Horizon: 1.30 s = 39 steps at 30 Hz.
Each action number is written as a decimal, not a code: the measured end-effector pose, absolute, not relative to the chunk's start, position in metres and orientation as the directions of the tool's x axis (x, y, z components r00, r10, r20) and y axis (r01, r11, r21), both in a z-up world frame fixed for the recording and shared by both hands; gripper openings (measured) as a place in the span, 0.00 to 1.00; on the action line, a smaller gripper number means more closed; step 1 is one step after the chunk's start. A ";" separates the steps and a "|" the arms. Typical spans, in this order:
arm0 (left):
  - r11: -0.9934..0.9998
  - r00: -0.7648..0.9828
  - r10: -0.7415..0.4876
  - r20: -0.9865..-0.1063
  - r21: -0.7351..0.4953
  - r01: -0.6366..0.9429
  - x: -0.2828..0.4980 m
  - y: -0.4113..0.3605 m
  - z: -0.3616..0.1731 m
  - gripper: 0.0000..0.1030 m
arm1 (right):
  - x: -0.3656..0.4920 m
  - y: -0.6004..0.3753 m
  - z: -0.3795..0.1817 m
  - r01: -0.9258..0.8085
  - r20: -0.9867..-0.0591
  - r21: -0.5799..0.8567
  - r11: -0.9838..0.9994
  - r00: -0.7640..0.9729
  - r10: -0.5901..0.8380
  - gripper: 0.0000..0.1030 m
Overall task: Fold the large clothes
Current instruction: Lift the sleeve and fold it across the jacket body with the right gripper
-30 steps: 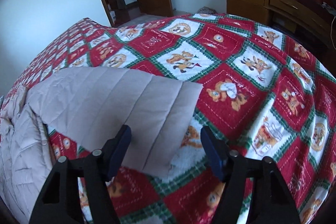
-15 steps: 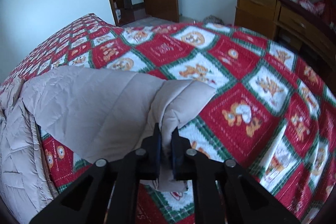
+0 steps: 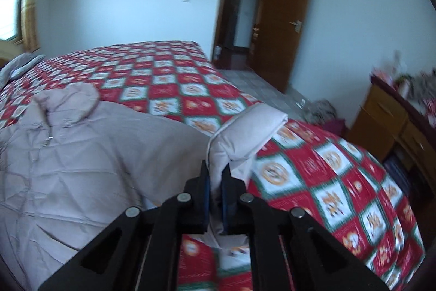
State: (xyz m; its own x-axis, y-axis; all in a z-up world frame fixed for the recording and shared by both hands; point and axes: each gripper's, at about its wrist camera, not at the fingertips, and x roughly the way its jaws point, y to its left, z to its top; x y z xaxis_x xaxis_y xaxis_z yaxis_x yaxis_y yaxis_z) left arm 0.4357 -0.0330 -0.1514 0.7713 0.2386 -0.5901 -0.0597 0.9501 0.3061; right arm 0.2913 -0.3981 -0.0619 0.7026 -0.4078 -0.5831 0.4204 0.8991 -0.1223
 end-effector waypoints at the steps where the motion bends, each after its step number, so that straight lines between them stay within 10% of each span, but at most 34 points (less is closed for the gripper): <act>1: 0.950 0.769 0.241 -0.592 0.305 -0.062 0.436 -0.031 -0.153 0.99 | 0.301 -0.385 -0.059 0.391 -0.579 -0.128 0.911 0.716 -0.389 0.08; 30: 0.942 0.746 0.305 -0.592 0.304 -0.145 0.428 0.023 -0.154 0.99 | 0.440 -0.159 -0.129 -0.094 -0.672 -0.060 0.994 0.740 0.030 0.08; 33: 0.941 0.747 0.306 -0.591 0.305 -0.145 0.426 0.020 -0.147 0.99 | 0.439 -0.156 -0.135 -0.129 -0.674 -0.016 0.992 0.734 0.085 0.22; 35: 0.943 0.755 0.300 -0.583 0.302 -0.142 0.422 0.017 -0.139 0.99 | 0.430 -0.159 -0.131 -0.175 -0.672 0.022 0.984 0.727 0.145 0.54; 39: 0.953 0.771 0.261 -0.581 0.282 -0.110 0.418 0.000 -0.122 0.99 | 0.404 -0.186 -0.116 -0.159 -0.653 0.035 0.987 0.744 0.143 0.56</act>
State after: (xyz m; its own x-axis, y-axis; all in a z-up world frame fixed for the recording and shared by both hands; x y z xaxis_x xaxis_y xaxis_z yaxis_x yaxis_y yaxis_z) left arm 0.4184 0.0001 -0.1220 0.7712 0.2609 -0.5807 -0.1101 0.9531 0.2820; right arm 0.4041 -0.1865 -0.1161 0.7436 0.1432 -0.6532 -0.1591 0.9866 0.0352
